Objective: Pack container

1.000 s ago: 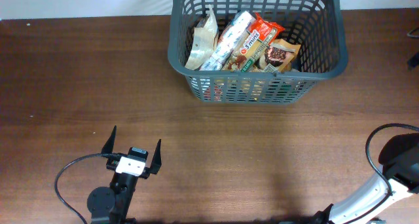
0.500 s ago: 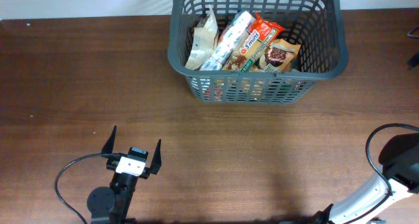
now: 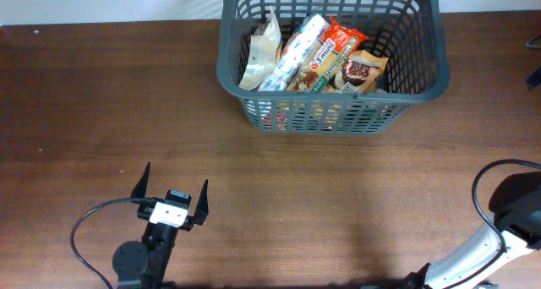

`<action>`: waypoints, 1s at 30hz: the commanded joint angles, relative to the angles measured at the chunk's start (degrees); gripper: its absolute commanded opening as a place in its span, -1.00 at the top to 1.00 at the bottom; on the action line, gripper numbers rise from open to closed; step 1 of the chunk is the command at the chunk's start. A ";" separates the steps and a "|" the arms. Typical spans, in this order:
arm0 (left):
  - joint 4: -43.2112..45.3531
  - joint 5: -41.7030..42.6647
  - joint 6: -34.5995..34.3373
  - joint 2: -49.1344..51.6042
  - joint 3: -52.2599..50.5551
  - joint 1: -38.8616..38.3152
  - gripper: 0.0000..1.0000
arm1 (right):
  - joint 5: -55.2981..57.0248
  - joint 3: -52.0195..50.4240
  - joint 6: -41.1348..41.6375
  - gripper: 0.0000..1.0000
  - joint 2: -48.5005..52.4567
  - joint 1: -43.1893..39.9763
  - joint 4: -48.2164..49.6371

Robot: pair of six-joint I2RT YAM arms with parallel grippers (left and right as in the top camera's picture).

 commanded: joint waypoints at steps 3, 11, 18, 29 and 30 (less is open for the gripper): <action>-0.24 0.24 0.70 -0.50 -0.28 -0.24 -0.99 | 3.02 -0.28 0.52 -0.97 -0.72 0.04 0.17; -0.24 0.24 0.70 -0.50 -0.28 -0.24 -0.98 | 3.54 -0.28 0.52 -0.97 -2.01 0.28 2.45; -0.24 0.22 0.70 -0.50 -0.28 -0.24 -0.99 | 3.54 -0.33 0.52 -0.98 -8.90 3.65 14.14; -0.24 0.24 0.68 -0.50 -0.28 -0.24 -0.99 | 3.67 -0.50 0.50 -0.98 -21.77 15.91 23.23; -0.24 0.24 0.68 -0.50 -0.28 -0.24 -0.99 | 4.22 -0.87 0.52 -0.98 -22.82 17.22 23.65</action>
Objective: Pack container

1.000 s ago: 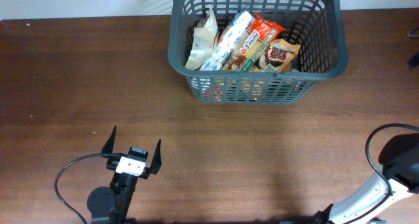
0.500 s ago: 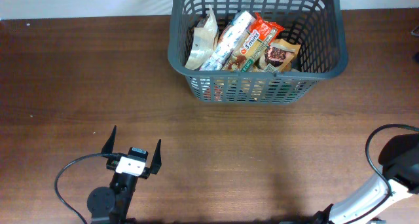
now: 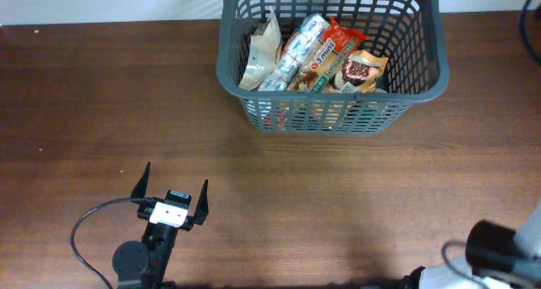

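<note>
A grey plastic basket stands at the far middle of the brown table. Inside lean a white packet, a silvery long pack, a red-orange pack and a small brown packet. My left gripper sits near the front left edge, far from the basket. It points away from the edge, open, with nothing between its fingers. Of the right arm only a dark joint and white link show at the bottom right corner. Its gripper is out of view.
A black cable loops beside the left arm's base. A thin dark curve shows at the right edge near the basket. White cloth runs along the back edge of the table.
The right arm's visible part has dropped from the right edge to the bottom right corner, and its cable loop is gone from view. The left gripper and the basket have not moved.
</note>
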`<action>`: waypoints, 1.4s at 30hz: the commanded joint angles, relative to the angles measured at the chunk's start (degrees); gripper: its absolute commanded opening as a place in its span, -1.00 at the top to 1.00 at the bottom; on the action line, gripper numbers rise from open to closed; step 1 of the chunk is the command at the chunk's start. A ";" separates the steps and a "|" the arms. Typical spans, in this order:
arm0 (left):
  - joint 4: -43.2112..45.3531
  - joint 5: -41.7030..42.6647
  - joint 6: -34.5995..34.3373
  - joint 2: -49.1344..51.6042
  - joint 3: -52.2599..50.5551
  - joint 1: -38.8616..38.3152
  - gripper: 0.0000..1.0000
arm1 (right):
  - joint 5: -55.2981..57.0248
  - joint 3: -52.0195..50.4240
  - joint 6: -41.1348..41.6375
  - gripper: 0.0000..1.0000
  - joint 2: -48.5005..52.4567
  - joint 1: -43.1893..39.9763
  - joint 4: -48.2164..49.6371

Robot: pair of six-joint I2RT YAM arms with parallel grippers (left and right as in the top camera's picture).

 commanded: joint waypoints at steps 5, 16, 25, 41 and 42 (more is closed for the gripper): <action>-0.26 0.24 0.70 -0.50 -0.28 -0.24 -0.99 | 5.38 -6.05 0.52 -0.98 -9.66 9.90 4.68; -0.26 0.24 0.70 -0.50 -0.28 -0.24 -0.99 | 5.18 -38.91 0.52 -0.97 -30.95 19.74 32.46; -0.26 0.24 0.70 -0.50 -0.28 -0.24 -0.99 | 4.39 -74.51 0.50 -0.98 -52.04 21.11 58.86; -0.26 0.24 0.70 -0.50 -0.28 -0.24 -0.99 | -11.02 -113.18 -23.58 -0.98 -78.49 21.11 78.29; -0.26 0.22 0.70 -0.50 -0.28 -0.24 -0.99 | -11.04 -114.46 -23.58 -0.97 -79.45 21.11 78.29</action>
